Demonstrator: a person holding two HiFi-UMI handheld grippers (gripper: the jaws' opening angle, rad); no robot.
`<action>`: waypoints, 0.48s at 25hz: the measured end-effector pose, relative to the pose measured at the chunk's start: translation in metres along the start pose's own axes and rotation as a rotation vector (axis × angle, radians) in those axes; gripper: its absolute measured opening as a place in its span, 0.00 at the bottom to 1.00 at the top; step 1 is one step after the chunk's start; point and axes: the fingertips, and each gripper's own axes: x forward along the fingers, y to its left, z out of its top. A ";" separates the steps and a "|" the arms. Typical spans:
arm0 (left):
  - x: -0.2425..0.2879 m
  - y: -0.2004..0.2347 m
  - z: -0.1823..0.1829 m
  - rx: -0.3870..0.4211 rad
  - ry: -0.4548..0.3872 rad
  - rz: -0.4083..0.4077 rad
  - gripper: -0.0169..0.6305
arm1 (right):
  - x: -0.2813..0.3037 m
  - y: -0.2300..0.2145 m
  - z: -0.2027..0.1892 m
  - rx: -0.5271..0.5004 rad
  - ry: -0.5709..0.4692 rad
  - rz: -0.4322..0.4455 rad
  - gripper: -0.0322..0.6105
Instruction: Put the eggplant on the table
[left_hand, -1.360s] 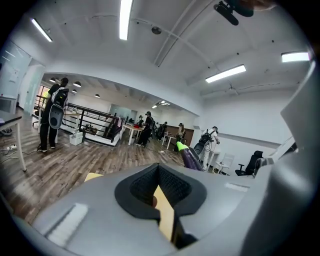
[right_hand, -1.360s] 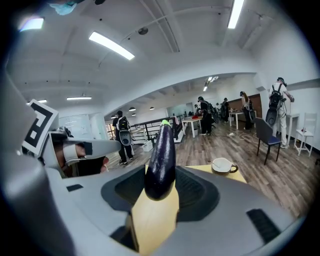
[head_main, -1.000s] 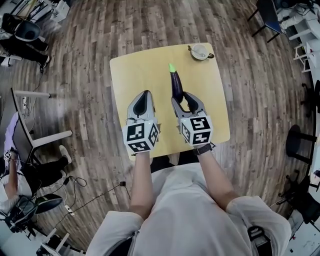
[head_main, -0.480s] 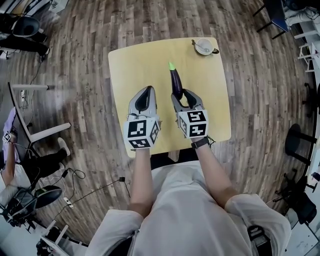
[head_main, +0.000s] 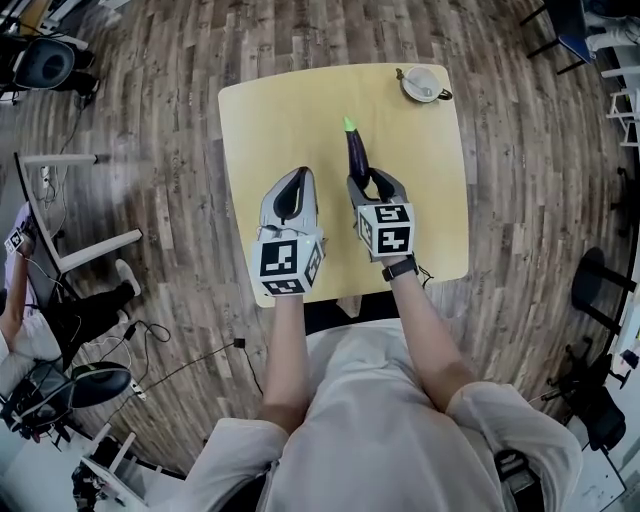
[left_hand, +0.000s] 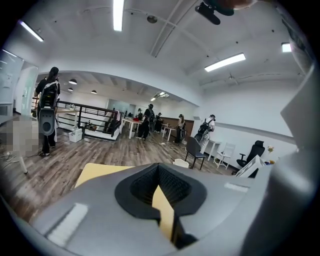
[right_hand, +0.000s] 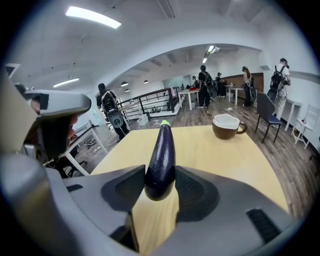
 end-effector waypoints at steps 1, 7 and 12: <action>0.000 0.000 -0.001 -0.002 -0.002 0.002 0.04 | 0.003 -0.001 -0.003 0.002 0.009 0.000 0.35; 0.001 0.003 -0.009 -0.006 0.010 0.012 0.04 | 0.020 -0.004 -0.021 0.014 0.064 -0.003 0.35; 0.003 0.011 -0.018 -0.006 0.010 0.030 0.04 | 0.032 -0.006 -0.031 0.007 0.095 -0.012 0.35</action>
